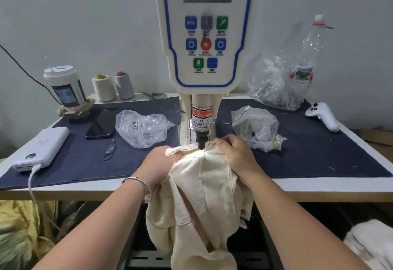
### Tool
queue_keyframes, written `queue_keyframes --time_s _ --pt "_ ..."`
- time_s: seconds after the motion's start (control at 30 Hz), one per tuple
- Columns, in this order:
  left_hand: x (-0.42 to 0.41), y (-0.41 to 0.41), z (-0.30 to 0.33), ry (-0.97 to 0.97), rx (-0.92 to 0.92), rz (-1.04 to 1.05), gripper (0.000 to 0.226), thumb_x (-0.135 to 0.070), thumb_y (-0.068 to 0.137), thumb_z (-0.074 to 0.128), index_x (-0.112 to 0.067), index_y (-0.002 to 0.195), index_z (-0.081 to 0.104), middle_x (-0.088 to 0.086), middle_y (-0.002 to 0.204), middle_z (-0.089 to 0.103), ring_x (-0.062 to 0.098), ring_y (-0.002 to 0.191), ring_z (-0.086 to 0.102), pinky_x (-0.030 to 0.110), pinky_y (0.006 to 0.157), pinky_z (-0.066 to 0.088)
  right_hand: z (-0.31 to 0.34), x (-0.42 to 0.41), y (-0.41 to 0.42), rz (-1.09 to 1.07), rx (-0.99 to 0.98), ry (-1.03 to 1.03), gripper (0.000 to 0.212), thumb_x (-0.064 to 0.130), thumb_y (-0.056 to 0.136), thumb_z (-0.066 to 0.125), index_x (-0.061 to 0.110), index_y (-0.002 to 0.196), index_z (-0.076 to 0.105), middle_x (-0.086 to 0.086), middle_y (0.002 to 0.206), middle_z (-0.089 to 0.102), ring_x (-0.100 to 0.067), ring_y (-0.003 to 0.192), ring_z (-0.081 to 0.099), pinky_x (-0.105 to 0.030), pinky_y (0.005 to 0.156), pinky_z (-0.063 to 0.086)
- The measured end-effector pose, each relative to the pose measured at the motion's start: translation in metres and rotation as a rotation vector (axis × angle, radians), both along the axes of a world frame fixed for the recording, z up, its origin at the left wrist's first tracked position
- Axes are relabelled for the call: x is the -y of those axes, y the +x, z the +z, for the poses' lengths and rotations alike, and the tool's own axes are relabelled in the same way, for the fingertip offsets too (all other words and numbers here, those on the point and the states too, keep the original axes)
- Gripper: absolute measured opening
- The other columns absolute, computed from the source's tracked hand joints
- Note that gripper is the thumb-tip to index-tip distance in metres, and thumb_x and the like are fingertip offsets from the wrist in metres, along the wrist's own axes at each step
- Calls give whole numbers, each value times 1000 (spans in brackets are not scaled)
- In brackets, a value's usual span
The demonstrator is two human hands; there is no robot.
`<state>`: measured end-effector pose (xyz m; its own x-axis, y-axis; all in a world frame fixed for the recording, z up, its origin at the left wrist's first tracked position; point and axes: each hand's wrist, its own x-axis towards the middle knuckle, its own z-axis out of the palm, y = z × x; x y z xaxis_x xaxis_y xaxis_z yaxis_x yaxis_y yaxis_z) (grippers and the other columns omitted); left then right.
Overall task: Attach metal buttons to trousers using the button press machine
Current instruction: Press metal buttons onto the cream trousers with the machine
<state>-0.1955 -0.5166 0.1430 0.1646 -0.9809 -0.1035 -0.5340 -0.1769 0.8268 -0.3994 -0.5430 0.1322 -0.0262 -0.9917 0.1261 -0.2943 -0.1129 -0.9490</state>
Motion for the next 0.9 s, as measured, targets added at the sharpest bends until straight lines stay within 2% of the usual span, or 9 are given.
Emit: queue_keyframes --time_s 0.1,0.43,0.63,0.83,0.9 --pt "0 0 0 9 -21 7 25 -21 89 62 -15 68 52 0 67 53 12 61 41 25 53 34 0 -1 0 0 12 4 25 33 94 58 10 89 65 -3 81 64 -10 73 56 -20 63 42" --pt "2 0 1 25 -6 4 19 -17 86 61 -12 70 52 3 70 52 15 65 41 28 57 34 0 0 0 0 -16 -7 24 33 94 58 11 87 65 2 77 63 -7 70 56 -20 63 41" --pt "2 1 -2 12 81 12 21 -25 90 59 -13 77 47 1 76 50 14 67 41 28 56 32 -2 0 -2 -2 -21 9 21 33 92 60 15 82 63 5 73 61 -6 67 54 -21 61 39" --pt "1 -1 2 7 82 26 20 -26 90 58 -13 79 48 3 78 51 16 69 41 30 59 34 -1 -1 -1 -13 -13 -2 21 33 92 60 16 80 62 5 73 61 -6 68 54 -20 62 40" --pt "1 -1 1 15 81 23 19 -26 91 58 -12 81 49 4 79 52 16 70 42 30 60 34 -2 0 -1 -13 -11 -5 21 34 91 61 17 80 63 6 74 62 -3 67 55 -16 61 40"
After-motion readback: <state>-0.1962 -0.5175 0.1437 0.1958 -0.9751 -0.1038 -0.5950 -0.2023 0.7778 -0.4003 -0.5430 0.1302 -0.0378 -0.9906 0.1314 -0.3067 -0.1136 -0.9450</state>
